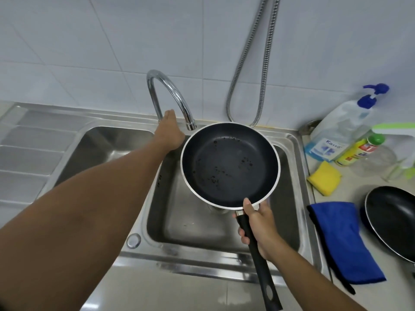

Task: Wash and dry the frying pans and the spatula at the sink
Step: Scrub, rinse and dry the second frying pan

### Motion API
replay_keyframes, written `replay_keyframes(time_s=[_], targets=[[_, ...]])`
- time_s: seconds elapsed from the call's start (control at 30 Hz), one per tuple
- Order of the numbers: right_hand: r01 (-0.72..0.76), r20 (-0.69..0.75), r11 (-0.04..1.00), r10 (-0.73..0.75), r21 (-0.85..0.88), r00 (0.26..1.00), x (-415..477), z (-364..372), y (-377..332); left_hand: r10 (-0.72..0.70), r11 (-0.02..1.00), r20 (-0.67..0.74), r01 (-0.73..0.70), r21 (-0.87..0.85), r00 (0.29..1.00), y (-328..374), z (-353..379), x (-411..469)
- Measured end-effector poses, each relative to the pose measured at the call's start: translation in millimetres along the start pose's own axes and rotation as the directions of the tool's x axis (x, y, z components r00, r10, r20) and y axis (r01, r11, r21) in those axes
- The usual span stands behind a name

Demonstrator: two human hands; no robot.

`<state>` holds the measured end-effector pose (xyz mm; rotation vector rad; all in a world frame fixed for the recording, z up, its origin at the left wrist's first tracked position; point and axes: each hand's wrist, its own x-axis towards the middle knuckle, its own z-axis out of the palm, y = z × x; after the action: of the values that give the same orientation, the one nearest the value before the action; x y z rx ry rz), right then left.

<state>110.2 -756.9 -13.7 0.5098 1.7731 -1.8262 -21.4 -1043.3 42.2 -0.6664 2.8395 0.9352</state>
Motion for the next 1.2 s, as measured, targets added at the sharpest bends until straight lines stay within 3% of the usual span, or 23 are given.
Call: replay_keyframes(time_s=[0.37,1.03,1.2], targets=[[0.007,0.016,0.999,-0.007,-0.032,1.0,4.9,6.2,-1.6,0.085,0.979,-0.015,-0.081,0.189,0.996,-9.9,-3.6,0.0],[0.006,0.019,1.0,-0.006,-0.029,1.0,6.4,10.6,-7.2,0.045,0.99,0.046,-0.05,0.133,0.998,-19.7,-17.2,-34.6],[0.003,0.032,1.0,-0.002,-0.031,0.999,6.7,9.6,-7.4,0.003,0.999,0.093,0.0,-0.036,0.996,-21.0,-7.2,-44.4]])
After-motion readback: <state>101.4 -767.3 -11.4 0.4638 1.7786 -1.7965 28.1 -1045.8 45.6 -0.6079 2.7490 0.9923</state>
